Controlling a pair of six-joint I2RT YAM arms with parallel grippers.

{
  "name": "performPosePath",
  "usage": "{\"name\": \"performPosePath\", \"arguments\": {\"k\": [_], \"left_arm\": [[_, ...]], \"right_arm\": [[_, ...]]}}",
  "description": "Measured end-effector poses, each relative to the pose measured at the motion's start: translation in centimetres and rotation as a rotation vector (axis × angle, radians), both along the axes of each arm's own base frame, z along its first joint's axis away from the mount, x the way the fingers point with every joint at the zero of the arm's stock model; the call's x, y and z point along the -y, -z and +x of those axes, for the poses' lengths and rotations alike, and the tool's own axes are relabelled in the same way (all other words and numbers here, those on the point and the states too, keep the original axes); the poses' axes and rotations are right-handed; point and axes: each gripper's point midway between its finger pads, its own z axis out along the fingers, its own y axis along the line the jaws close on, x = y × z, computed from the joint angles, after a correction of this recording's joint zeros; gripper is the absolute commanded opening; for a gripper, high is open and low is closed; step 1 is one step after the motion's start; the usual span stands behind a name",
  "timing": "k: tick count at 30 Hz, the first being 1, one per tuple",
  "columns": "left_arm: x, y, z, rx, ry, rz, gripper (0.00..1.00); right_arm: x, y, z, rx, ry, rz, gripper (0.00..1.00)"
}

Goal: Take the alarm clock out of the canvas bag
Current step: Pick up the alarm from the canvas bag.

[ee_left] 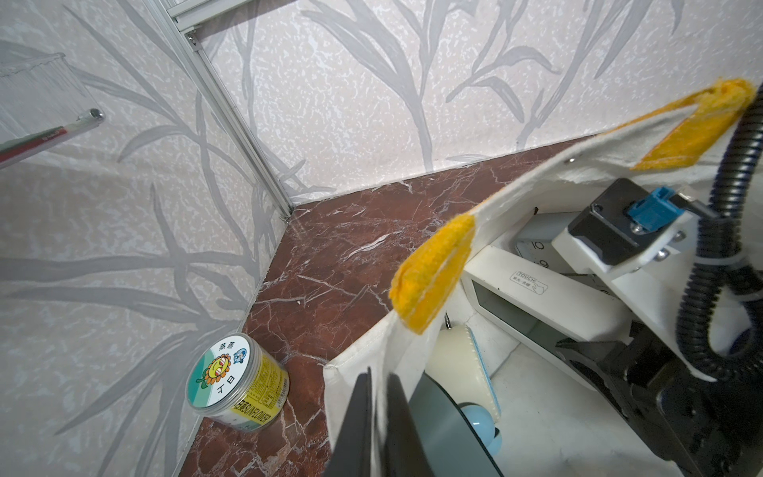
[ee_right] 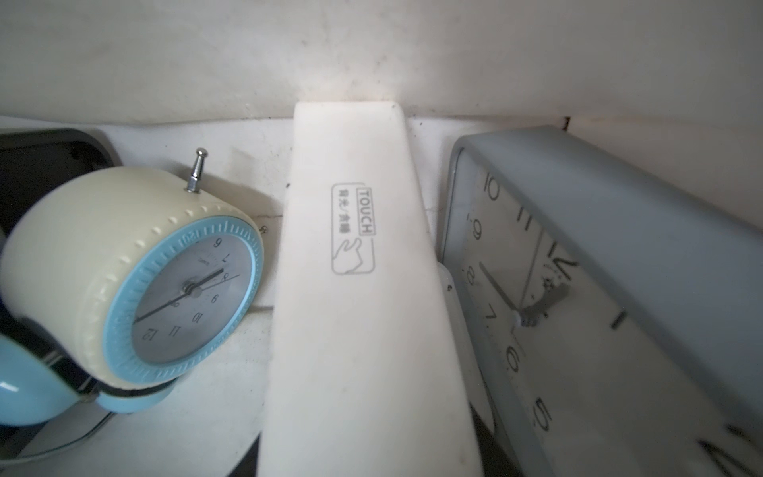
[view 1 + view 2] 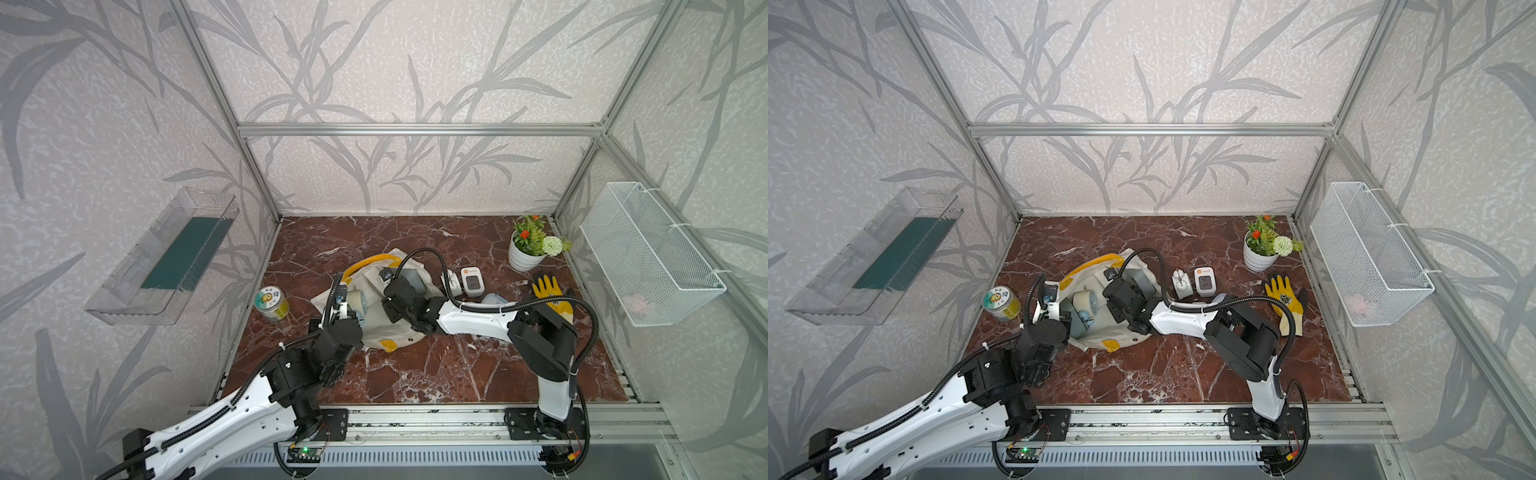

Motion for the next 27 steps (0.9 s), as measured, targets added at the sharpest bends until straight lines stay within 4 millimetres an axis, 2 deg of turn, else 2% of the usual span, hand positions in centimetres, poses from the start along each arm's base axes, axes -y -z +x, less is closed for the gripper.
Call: {"name": "performPosePath", "arguments": {"k": [17, 27], "left_arm": [[0.0, -0.1, 0.2, -0.004, -0.02, 0.008, 0.0], [-0.1, 0.0, 0.2, -0.005, -0.037, 0.0, 0.0]], "right_arm": [[0.9, -0.6, -1.2, -0.028, -0.027, 0.003, 0.32], [1.5, -2.1, -2.1, -0.027, -0.044, 0.034, 0.28]]}}
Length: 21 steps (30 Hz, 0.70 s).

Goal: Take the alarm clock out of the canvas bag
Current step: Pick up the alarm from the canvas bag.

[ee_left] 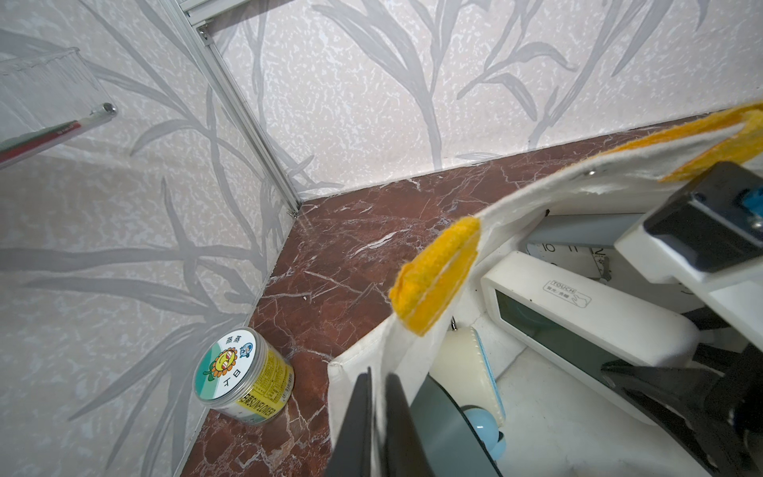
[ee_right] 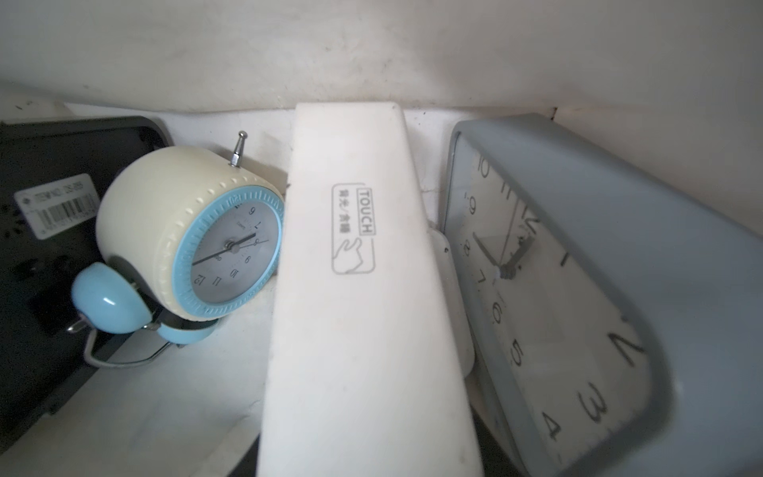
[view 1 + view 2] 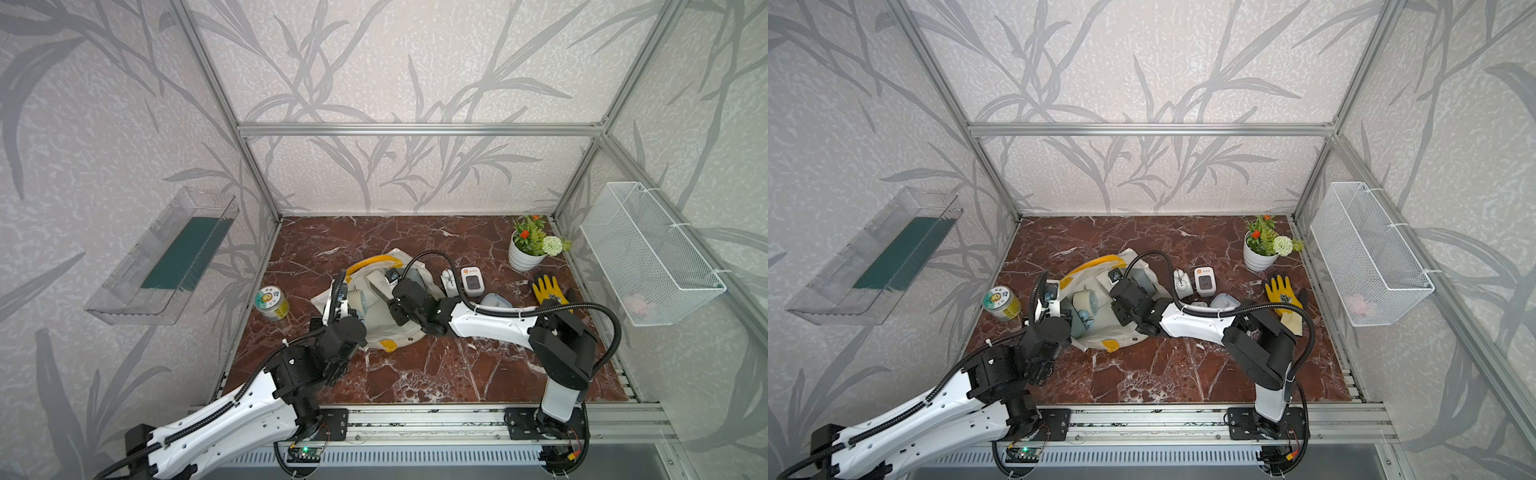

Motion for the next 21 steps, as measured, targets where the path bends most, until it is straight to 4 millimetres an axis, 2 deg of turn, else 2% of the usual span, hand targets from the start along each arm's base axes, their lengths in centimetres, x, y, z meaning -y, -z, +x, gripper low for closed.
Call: {"name": "performPosePath", "arguments": {"k": [11, 21], "left_arm": [[-0.4, 0.0, -0.1, -0.002, -0.022, -0.008, 0.0], [-0.5, 0.0, -0.1, 0.0, -0.027, -0.013, 0.0]], "right_arm": [[1.0, -0.6, -1.3, -0.007, -0.018, 0.012, 0.27], [2.1, -4.2, -2.9, 0.028, -0.043, 0.083, 0.27]]}}
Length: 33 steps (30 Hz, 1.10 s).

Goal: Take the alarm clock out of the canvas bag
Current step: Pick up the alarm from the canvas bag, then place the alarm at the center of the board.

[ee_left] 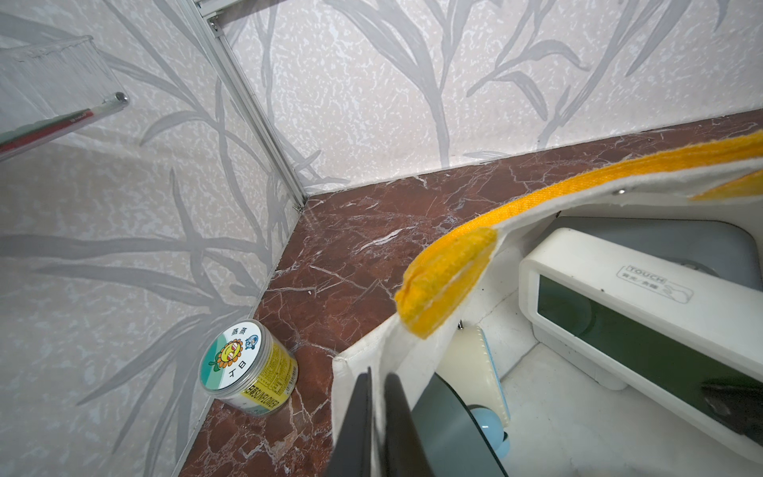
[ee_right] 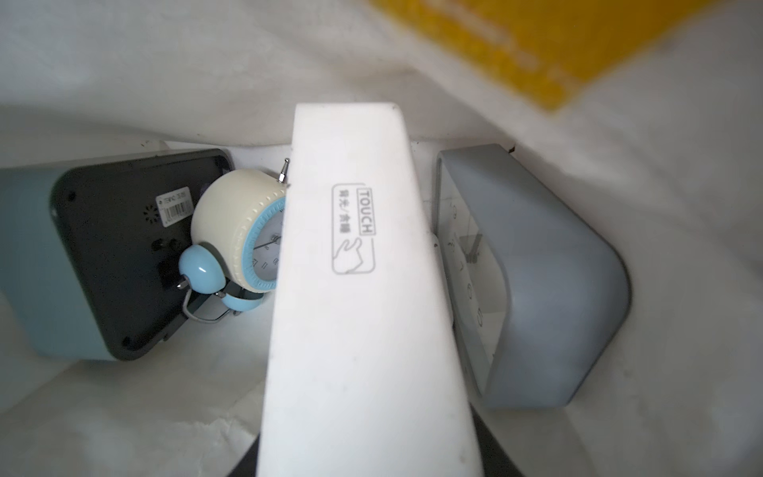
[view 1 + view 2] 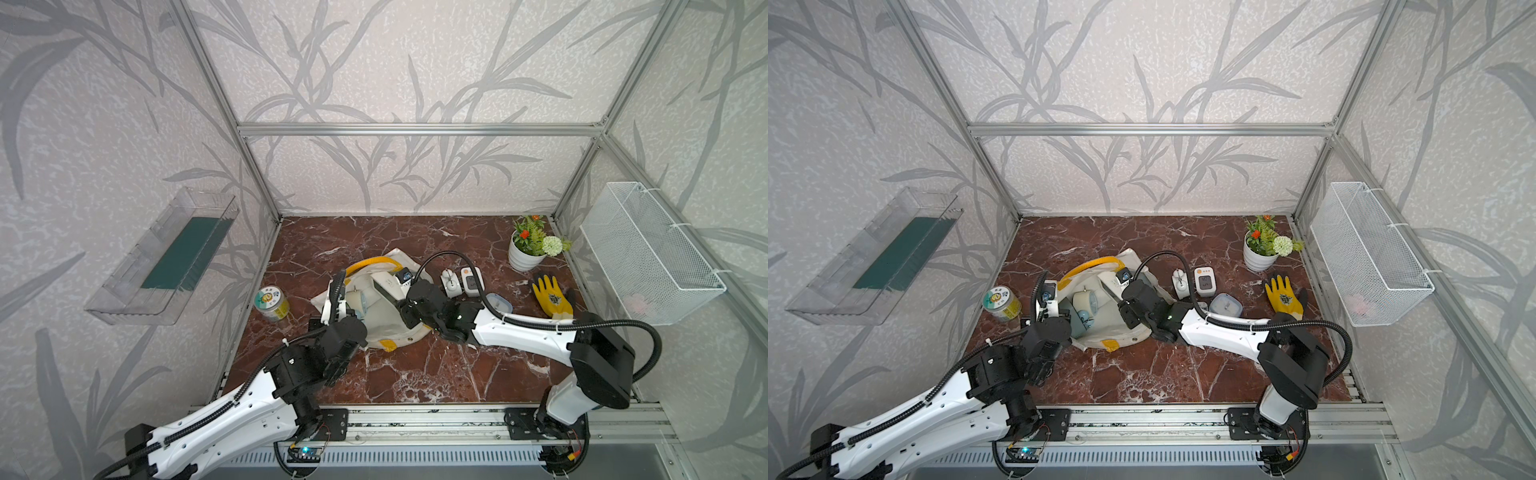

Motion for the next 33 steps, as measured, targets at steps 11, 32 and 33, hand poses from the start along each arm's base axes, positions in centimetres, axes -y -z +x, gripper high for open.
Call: {"name": "performPosePath", "arguments": {"k": [11, 32, 33], "left_arm": [[0.0, 0.0, 0.0, 0.0, -0.002, -0.002, 0.0], [-0.2, 0.1, -0.1, 0.003, -0.018, -0.017, 0.0], [-0.3, 0.1, -0.1, 0.002, -0.02, -0.017, 0.0]], "right_arm": [[2.1, -1.8, -2.3, 0.006, -0.047, 0.051, 0.27], [8.4, -6.7, -3.7, 0.12, 0.016, 0.153, 0.27], [8.9, -6.8, -3.6, 0.124, 0.027, 0.157, 0.27]]}}
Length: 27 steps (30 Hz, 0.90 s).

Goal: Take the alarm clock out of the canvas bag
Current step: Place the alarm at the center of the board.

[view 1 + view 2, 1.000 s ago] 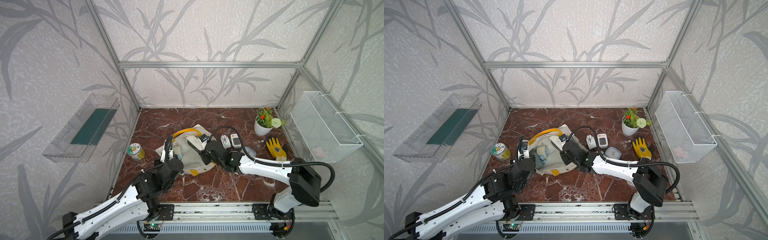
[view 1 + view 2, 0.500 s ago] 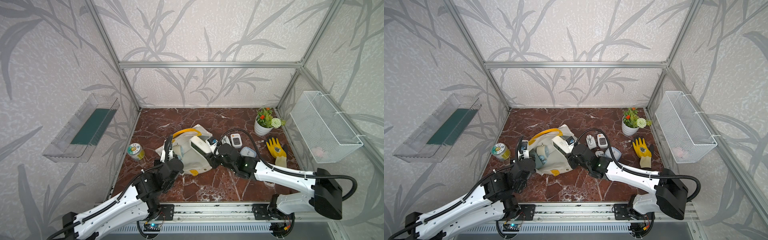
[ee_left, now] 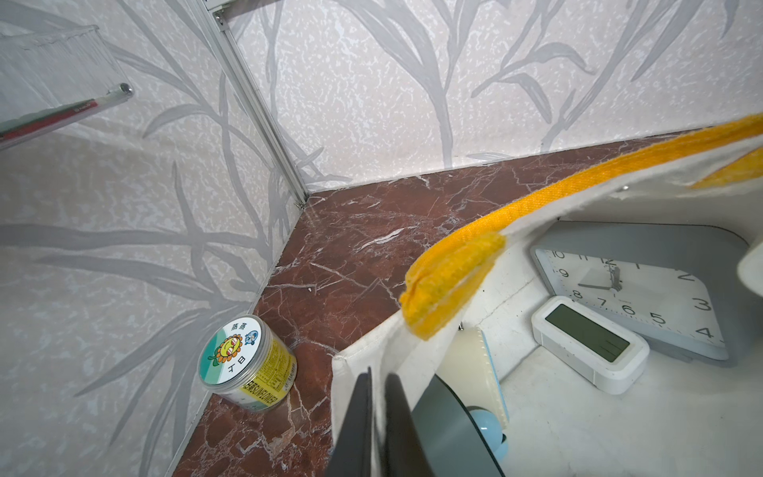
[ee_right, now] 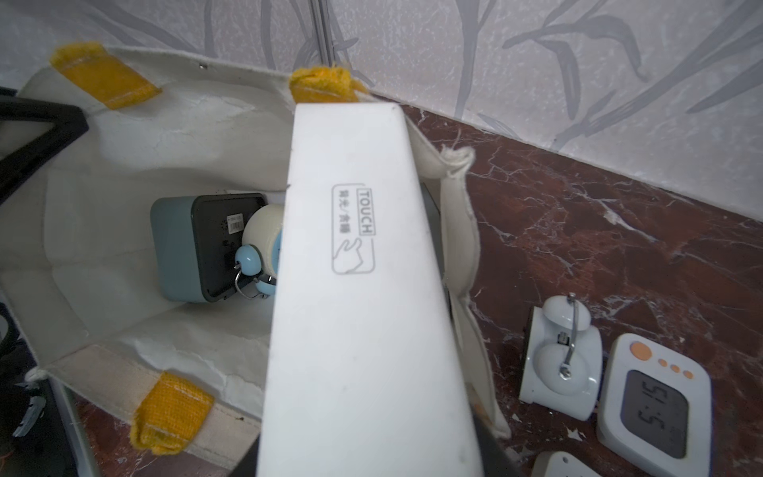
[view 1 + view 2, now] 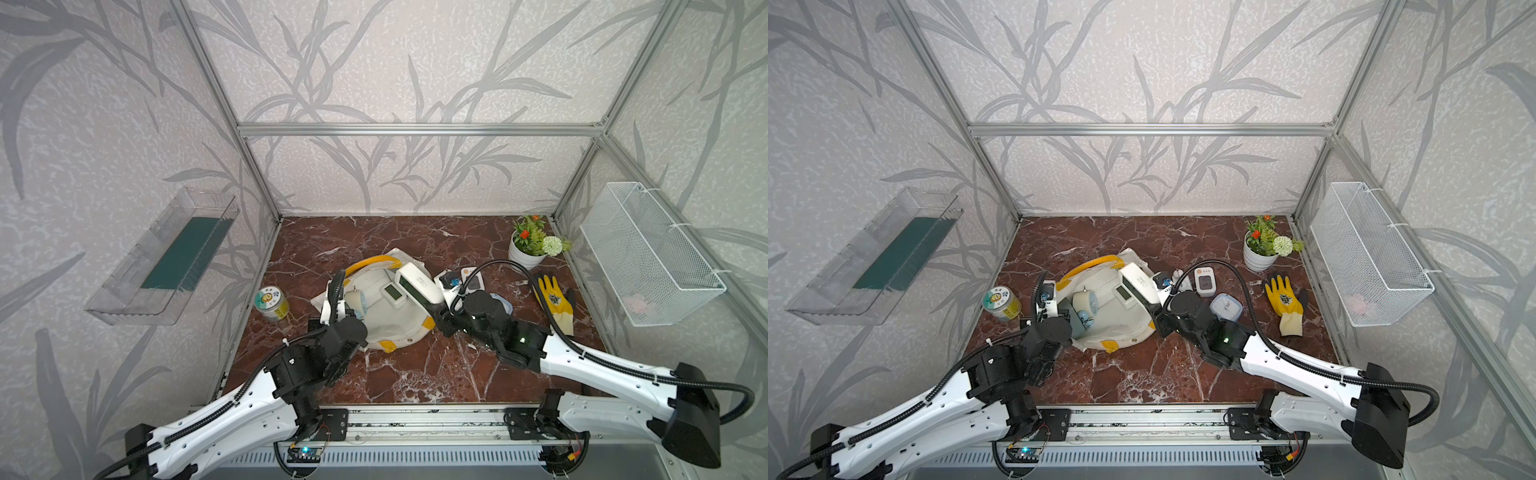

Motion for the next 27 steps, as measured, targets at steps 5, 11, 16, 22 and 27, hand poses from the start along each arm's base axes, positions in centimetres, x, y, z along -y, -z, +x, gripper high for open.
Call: {"name": "performPosePath", "arguments": {"k": [5, 11, 16, 22, 27], "left_arm": [[-0.4, 0.1, -0.2, -0.002, -0.017, 0.007, 0.0], [-1.4, 0.2, -0.5, -0.004, -0.05, 0.018, 0.0], [-2.0, 0.2, -0.7, -0.005, -0.069, 0.019, 0.0], [-2.8, 0.2, -1.0, -0.009, -0.089, 0.025, 0.0], [-3.5, 0.2, -1.3, -0.008, -0.11, 0.031, 0.0]], "right_arm": [[2.5, -0.7, 0.6, 0.014, 0.063, 0.006, 0.27], [4.6, -2.2, 1.4, 0.048, 0.126, 0.037, 0.27], [5.5, -2.7, 1.8, 0.063, 0.163, 0.046, 0.27], [6.0, -2.6, 2.3, 0.06, 0.191, 0.043, 0.28], [5.8, -0.8, 3.0, 0.022, 0.203, -0.006, 0.28]]}}
